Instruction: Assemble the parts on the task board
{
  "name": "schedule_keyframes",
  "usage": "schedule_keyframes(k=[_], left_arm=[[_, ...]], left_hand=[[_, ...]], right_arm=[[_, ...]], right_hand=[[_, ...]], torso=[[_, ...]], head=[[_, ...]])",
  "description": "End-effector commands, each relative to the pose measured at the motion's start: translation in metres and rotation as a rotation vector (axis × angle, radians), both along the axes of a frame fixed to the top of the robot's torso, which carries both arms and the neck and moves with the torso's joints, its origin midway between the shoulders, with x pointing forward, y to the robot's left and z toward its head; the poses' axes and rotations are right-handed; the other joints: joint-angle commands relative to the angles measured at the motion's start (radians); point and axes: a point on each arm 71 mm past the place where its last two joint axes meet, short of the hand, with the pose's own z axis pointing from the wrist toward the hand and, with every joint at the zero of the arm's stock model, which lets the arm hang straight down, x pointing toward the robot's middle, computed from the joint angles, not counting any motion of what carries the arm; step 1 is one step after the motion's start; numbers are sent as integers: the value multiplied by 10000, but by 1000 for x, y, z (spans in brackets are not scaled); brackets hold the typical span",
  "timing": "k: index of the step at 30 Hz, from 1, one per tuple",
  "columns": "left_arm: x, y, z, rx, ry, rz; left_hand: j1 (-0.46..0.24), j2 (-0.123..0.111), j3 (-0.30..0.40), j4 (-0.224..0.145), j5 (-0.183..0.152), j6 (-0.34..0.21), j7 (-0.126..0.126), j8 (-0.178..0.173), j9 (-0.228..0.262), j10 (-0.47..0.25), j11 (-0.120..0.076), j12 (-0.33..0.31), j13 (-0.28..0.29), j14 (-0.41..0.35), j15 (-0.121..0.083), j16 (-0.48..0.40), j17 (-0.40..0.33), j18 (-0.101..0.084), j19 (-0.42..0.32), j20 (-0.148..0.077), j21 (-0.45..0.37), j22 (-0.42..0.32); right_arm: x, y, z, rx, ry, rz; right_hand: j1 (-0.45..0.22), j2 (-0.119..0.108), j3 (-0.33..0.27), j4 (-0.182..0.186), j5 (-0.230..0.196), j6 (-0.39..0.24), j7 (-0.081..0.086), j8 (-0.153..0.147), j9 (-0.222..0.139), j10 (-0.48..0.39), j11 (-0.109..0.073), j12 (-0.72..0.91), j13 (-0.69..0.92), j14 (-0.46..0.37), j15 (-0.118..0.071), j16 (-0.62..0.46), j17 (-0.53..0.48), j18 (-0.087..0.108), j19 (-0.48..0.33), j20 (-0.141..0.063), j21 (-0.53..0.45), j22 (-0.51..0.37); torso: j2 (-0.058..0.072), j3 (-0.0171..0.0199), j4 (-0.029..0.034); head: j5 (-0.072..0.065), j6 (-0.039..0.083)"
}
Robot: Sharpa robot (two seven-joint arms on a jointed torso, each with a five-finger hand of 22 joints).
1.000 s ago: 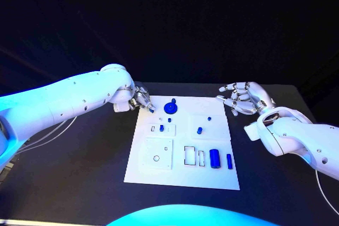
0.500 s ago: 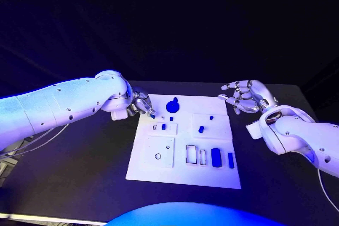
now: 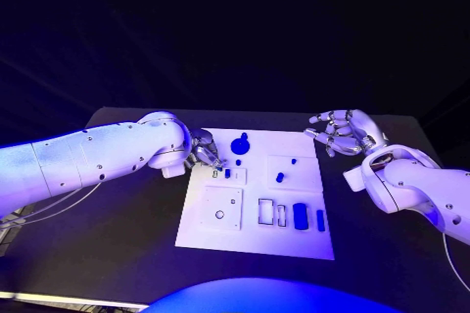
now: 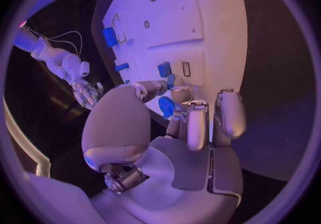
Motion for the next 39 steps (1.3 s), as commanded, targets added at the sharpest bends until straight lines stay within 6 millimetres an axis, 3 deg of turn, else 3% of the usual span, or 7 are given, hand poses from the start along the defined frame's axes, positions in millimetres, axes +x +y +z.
schedule_keyframes(k=[1, 17, 39], left_arm=[[0, -1, 1, 205, -452, -24], [-5, -1, -2, 909, -133, -700], [-7, 3, -5, 1363, -83, -991]], left_hand=[[-81, 43, 1715, -1701, 52, 221, -140, 50, 6, 100, 1, 41, 3, 841, -76, 33, 1966, -92, 85, -3, 55, 17], [-278, -4, 1827, -1858, 442, 269, -174, 141, 21, 177, -34, 78, -15, 861, -109, 67, 2022, -105, 135, -41, 99, 83], [-307, -14, 1833, -1888, 515, 277, -179, 155, 22, 184, -38, 78, -25, 866, -112, 76, 2038, -108, 143, -46, 108, 97]], right_arm=[[-1, 1, 0, -7, -45, 124], [-1, 0, 0, -11, -46, 110], [-1, 0, 0, -7, -56, 104]], right_hand=[[-33, 72, -53, 3, 21, -71, 9, 38, -9, -64, -5, -18, 0, -14, -14, -31, 13, 141, 63, 17, -34, -10], [-33, 72, -53, 3, 21, -71, 9, 38, -9, -64, -5, -18, 0, -14, -14, -31, 13, 141, 63, 17, -34, -10], [-61, 75, -87, 3, 19, -73, 7, 56, -22, -70, -7, -16, -28, -4, -17, -45, 20, 139, 92, 13, -67, -26]], torso=[[4, 6, 2], [5, 10, -8], [-3, 4, -9]], head=[[12, -24], [23, -115], [54, -159]])
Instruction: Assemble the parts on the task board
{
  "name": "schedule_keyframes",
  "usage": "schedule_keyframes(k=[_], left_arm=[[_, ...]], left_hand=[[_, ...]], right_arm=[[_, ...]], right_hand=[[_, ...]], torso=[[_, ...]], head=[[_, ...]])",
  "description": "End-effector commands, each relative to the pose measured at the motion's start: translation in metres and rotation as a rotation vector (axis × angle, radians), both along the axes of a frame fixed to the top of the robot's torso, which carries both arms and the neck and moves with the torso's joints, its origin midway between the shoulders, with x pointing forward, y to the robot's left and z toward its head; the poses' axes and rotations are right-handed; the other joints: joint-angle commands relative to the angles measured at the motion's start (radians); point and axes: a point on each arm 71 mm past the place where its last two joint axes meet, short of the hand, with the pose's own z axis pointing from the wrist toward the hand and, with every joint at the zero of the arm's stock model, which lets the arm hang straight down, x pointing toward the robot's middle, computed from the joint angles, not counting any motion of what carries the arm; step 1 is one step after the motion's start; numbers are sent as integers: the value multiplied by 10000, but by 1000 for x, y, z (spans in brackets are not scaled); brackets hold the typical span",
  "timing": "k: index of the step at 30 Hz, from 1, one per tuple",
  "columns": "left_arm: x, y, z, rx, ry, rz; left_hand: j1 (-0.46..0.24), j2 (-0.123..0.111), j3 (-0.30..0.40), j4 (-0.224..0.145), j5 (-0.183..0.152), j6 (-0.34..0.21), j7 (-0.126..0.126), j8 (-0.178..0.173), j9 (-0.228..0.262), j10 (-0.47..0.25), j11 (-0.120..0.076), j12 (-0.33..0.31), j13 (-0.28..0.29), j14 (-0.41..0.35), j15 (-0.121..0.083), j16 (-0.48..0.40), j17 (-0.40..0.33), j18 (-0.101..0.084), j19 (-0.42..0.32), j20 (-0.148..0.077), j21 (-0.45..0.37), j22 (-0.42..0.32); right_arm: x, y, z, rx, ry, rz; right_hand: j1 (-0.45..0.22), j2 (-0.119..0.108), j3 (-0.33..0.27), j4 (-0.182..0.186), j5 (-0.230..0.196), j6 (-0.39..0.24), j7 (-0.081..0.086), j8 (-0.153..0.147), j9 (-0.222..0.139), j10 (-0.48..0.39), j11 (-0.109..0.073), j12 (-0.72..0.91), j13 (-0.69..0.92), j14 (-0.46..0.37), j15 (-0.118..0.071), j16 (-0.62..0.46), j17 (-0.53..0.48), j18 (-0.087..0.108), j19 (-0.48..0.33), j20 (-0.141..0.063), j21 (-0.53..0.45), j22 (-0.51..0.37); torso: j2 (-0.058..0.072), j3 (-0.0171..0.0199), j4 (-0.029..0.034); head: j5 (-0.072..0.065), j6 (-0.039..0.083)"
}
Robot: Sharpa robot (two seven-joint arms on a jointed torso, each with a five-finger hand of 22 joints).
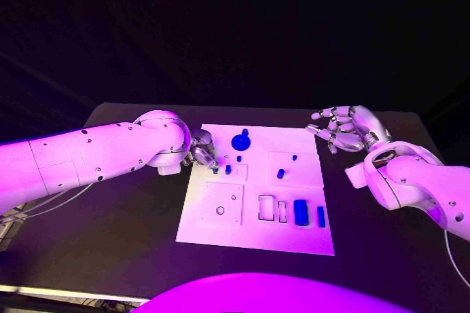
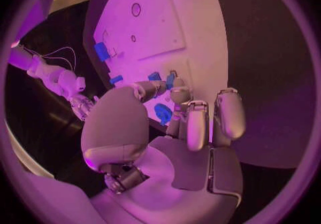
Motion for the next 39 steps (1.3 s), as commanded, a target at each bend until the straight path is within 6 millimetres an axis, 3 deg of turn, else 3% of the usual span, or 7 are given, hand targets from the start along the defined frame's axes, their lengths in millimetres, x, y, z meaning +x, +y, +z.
schedule_keyframes(k=[1, 39], left_arm=[[-1, 0, -1, 246, 50, -223], [-4, -4, -6, 353, 288, -460]], left_hand=[[19, 127, 1596, -1649, 54, 188, -95, 37, 7, 75, -2, 42, -7, 887, -62, 37, 2038, -110, 84, 14, 66, 9], [-5, 121, 1599, -1699, 97, 193, -99, 48, 3, 73, -8, 27, -42, 894, -63, 51, 2063, -120, 109, 10, 87, 48]], right_arm=[[-1, 1, 0, 0, -59, 123], [-1, 1, 0, -2, -58, 120]], right_hand=[[-62, 75, -58, -25, 18, -74, 7, 57, -7, -70, -7, -16, -8, -4, -17, -45, 9, 139, 55, -25, -68, -9], [-71, 86, -74, -26, 19, -77, 6, 68, -17, -58, -9, 2, -6, 7, -19, -43, 32, 135, 83, -27, -70, -7]], torso=[[-2, -4, -8], [-5, 1, -7]], head=[[6, 2], [-12, -49]])
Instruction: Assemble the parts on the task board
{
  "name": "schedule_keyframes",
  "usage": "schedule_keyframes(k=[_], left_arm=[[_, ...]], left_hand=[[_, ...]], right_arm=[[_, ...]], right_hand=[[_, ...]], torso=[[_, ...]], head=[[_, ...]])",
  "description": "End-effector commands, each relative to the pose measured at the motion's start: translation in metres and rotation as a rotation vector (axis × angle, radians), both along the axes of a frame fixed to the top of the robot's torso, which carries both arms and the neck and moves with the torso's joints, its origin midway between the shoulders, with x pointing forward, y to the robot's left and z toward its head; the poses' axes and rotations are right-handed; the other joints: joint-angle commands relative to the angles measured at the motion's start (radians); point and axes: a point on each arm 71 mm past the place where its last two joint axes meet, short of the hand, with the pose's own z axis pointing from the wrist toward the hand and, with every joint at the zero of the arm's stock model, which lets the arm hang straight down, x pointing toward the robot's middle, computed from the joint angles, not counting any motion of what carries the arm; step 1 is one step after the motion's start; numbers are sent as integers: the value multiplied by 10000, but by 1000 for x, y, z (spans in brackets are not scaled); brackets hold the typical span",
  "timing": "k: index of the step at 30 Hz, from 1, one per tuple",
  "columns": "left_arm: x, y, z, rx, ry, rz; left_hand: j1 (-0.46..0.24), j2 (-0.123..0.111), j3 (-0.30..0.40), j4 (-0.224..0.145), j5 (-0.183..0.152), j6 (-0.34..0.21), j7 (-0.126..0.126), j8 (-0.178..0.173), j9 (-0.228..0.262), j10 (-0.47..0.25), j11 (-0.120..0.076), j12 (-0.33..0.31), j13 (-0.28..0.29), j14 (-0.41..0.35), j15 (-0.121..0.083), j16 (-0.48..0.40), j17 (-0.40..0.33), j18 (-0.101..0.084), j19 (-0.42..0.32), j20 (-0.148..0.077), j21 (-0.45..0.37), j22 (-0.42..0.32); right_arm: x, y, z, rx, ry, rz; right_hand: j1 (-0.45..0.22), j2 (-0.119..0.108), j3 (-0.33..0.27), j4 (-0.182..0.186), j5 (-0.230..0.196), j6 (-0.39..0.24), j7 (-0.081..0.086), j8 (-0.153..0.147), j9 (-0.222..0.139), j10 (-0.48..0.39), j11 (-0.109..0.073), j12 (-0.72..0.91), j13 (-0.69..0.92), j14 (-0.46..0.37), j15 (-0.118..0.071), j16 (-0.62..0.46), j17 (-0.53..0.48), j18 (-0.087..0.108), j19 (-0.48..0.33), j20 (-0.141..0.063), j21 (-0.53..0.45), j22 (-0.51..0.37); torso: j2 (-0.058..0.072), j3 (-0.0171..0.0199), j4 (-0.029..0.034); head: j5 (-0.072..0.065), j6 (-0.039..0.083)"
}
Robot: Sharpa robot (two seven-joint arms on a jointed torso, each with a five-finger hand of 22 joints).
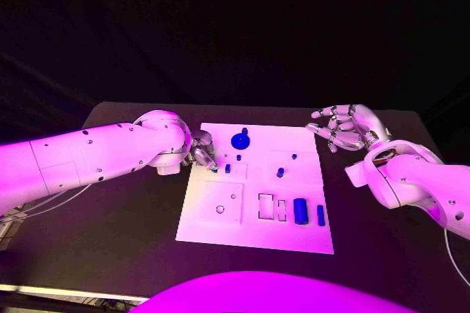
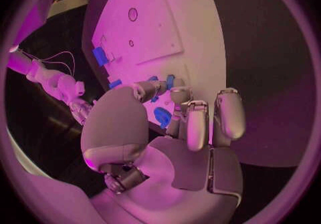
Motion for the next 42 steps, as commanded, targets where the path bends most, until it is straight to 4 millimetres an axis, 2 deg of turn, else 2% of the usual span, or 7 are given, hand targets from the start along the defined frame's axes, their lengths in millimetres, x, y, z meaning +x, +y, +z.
schedule_keyframes(k=[1, 11, 16, 29, 35, 39, 42], left_arm=[[-2, -2, -3, 117, 227, -231], [-1, -4, -4, 106, 214, -209], [0, -6, -7, 82, 313, -213], [-2, -8, -15, -3, 591, -195], [-2, -7, -15, 19, 638, -182], [-2, -6, -16, 33, 655, -168], [-1, -5, -16, 50, 660, -145]], left_hand=[[-21, 106, 1623, -1665, 58, 188, -96, 58, 15, 73, -12, 28, -8, 894, -64, 52, 2062, -120, 73, -27, 54, 21], [-21, 103, 1625, -1682, 64, 190, -98, 60, 13, 74, -14, 26, -13, 895, -64, 54, 2065, -121, 74, -27, 56, 24], [-21, 103, 1625, -1682, 64, 191, -98, 60, 13, 74, -14, 26, -13, 895, -64, 53, 2065, -121, 74, -27, 56, 24], [-392, 58, 1259, -1493, -16, 298, -168, 124, -22, 208, -45, 106, 29, 914, -70, 92, 2131, -124, 60, -23, 40, 32], [-627, 14, 799, -1269, -96, 346, -240, 126, -83, 251, -89, 125, 5, 917, -102, 100, 2145, -123, 51, -46, 11, 22], [-812, -39, 243, -971, -212, 424, -287, 101, -179, 249, -122, 154, 3, 921, -128, 108, 2158, -125, 58, -71, -13, 18], [-1022, -40, -671, -517, -240, 534, -305, 83, -278, 220, -129, 183, -10, 917, -144, 101, 2146, -124, 65, -88, -43, 5]], right_arm=[[-1, 1, 0, -1, -61, 126], [-1, 1, 0, 3, -63, 133], [-1, 1, 0, 5, -64, 139], [-1, 0, 0, -3, -63, 125], [-1, 0, 0, -3, -67, 118], [-1, 0, 0, -2, -70, 112], [-1, 0, 0, -1, -72, 109]], right_hand=[[-27, 43, -46, 3, 19, -77, 6, 68, -8, -58, -9, 2, -7, 8, -19, -43, 9, 135, 47, 9, -34, -8], [-27, 43, -46, 3, 19, -77, 6, 68, -8, -58, -9, 2, -7, 8, -19, -43, 9, 135, 47, 9, -34, -8], [-27, 43, -46, 3, 19, -77, 6, 68, -8, -58, -9, 2, -7, 8, -19, -43, 9, 135, 47, 9, -34, -8], [-35, 50, -60, 4, 19, -81, 5, 76, -16, -62, -10, 3, -24, 8, -21, -61, -6, 140, 52, 7, -78, -33], [-41, 51, -64, 6, 19, -82, 5, 77, -18, -65, -10, 1, -28, 8, -21, -62, -5, 139, 55, 7, -78, -33], [-46, 52, -67, 8, 18, -83, 5, 78, -19, -67, -9, -1, -32, 8, -21, -64, -7, 139, 55, 7, -83, -36], [-46, 52, -67, 8, 18, -83, 5, 78, -19, -67, -9, -1, -32, 8, -21, -64, -7, 139, 55, 7, -83, -36]], torso=[[-5, 4, 4], [5, 0, 10], [10, -9, -8], [-2, 4, 3], [-3, 4, 4], [0, 3, 5], [1, -1, 2]], head=[[1, 1], [-6, -1], [-14, -31], [-57, -69], [-63, -67], [-62, -66], [-60, -52]])
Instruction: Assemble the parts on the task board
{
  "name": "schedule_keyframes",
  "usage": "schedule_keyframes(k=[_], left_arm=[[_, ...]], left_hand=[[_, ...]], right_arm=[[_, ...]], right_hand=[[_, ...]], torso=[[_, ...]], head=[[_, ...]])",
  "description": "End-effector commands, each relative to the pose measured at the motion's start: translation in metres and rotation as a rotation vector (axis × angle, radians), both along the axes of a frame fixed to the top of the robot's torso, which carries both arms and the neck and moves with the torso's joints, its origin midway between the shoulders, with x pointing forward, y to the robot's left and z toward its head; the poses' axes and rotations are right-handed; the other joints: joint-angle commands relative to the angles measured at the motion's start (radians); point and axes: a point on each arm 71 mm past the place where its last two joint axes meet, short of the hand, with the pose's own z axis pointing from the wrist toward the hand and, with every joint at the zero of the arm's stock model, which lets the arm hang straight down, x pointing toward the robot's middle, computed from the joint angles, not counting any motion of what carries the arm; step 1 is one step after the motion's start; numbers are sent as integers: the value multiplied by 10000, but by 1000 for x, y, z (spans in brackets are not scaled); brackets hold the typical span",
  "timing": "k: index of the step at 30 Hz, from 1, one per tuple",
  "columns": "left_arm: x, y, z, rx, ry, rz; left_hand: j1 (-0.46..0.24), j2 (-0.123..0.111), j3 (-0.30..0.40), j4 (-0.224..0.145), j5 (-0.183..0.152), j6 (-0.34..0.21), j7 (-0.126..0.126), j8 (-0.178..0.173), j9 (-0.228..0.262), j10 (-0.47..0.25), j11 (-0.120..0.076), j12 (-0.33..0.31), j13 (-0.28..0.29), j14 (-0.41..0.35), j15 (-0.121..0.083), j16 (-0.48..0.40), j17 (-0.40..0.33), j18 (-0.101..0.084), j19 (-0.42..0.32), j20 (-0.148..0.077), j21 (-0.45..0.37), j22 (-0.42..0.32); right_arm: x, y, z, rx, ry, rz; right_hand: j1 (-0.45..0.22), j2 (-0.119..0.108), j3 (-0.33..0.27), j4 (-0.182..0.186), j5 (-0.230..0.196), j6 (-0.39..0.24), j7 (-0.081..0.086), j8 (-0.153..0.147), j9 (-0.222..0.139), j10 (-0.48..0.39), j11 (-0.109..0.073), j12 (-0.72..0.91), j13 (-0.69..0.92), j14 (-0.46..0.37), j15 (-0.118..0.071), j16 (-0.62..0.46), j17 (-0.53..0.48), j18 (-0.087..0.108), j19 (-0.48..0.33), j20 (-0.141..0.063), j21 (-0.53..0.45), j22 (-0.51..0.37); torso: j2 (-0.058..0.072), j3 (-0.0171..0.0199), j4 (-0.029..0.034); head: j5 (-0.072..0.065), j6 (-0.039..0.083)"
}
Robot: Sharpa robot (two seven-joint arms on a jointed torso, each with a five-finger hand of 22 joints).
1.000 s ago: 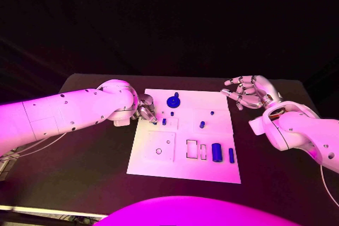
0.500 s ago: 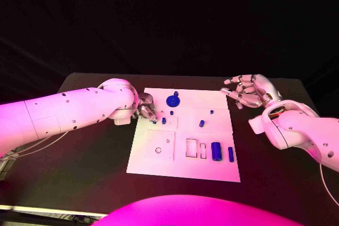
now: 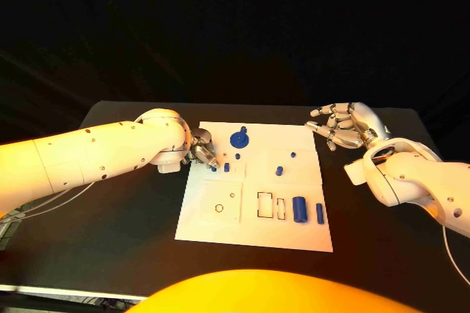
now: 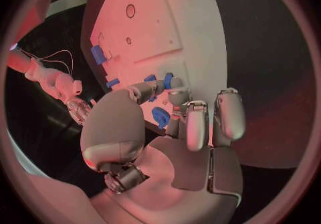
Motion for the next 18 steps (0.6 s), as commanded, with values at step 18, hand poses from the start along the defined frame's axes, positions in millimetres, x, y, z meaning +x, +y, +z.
schedule_keyframes(k=[18], left_arm=[[-4, 4, -11, 90, 432, -43]], left_hand=[[-32, 73, -2583, 1623, -7, 164, 46, -86, -230, -64, -36, 126, -66, 920, -55, 63, 2165, -130, 66, -53, -84, 4]], right_arm=[[-1, 0, 0, 5, -77, 98]], right_hand=[[-94, 59, -90, 22, 14, -88, 8, 41, -15, -75, -7, -5, -31, 8, -20, -74, -8, 141, 58, 6, -60, -24]], torso=[[5, -3, -5]], head=[[-10, 25]])
